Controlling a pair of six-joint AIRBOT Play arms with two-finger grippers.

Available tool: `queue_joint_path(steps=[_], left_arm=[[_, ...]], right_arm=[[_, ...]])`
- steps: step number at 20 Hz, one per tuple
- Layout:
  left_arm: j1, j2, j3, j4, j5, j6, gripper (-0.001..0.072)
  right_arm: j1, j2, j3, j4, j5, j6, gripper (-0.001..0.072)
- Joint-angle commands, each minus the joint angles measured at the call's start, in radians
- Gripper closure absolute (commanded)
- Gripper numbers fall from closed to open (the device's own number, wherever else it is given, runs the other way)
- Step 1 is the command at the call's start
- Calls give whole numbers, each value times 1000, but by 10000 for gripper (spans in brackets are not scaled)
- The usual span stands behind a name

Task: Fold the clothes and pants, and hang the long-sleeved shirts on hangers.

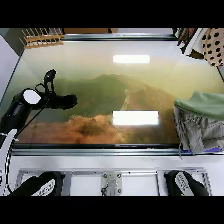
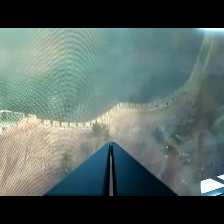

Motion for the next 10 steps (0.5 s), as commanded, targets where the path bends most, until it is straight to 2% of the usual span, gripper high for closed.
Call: queue_joint_path(steps=[1,8,10], left_arm=[[0,0,0,1,-7,1,702],[0,0,0,1,-7,1,702],[0,0,0,1,-8,1,702]], right_arm=[[-16,123,-144,-99,66,88,701],[-16,320,-518,-129,66,139,696],[-16,344,-556,-136,67,139,665]])
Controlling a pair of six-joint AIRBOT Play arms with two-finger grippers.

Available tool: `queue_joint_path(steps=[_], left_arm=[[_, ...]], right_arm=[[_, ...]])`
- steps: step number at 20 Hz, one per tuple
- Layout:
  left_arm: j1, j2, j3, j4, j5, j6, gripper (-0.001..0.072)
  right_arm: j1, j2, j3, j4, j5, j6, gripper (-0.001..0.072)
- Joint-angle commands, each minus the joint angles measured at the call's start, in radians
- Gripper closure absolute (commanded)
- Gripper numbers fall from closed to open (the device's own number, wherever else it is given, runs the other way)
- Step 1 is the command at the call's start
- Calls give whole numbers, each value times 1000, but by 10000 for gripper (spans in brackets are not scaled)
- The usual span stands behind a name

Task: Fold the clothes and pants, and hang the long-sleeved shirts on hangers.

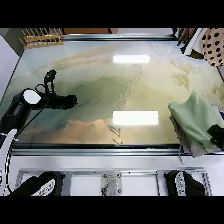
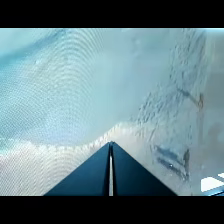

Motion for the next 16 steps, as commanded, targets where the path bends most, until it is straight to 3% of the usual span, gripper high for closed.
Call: queue_joint_path(steps=[1,2,3,7,13,16], left_arm=[[0,0,0,0,-1,0,702],[0,0,0,0,0,0,702],[0,0,0,0,0,0,702],[0,0,0,0,0,0,702],[0,0,0,0,0,0,702],[0,0,0,0,0,0,702]], right_arm=[[-2,58,-92,-23,8,17,476],[-3,61,-92,-26,13,16,241],[-4,63,-86,-45,14,11,61],[3,79,58,-39,-43,-168,57],[193,64,132,425,-144,-370,57],[349,4,132,491,-145,-378,57]])
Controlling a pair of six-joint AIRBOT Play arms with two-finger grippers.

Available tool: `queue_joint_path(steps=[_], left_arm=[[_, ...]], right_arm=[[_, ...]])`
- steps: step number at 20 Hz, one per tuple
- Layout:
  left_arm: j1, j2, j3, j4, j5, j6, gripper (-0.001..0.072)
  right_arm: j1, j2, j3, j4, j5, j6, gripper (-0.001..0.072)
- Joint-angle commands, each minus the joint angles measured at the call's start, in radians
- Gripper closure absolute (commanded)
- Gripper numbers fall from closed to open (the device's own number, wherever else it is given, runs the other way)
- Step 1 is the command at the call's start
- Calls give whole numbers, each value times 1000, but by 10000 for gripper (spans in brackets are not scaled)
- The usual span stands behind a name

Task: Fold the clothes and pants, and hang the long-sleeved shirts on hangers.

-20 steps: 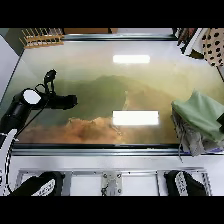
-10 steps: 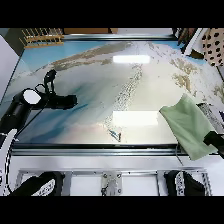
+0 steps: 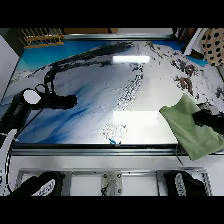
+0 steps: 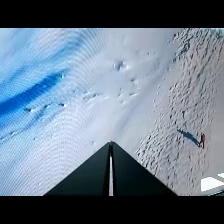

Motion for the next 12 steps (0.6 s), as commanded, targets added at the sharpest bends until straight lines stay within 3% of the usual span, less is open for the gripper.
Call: queue_joint_path(steps=[1,3,4,5,6,12], left_arm=[[0,0,0,0,3,0,702],[0,0,0,0,3,0,702],[0,0,0,0,4,0,702],[0,0,0,0,3,0,702],[0,0,0,0,4,0,702],[0,0,0,0,4,0,702]], right_arm=[[163,-59,9,142,-19,-55,58],[216,-90,9,142,-18,-54,80],[232,-103,9,143,-16,-54,298],[241,-109,9,142,-15,-54,579],[241,-112,9,146,-15,-53,690],[240,-112,9,145,-8,-54,693]])
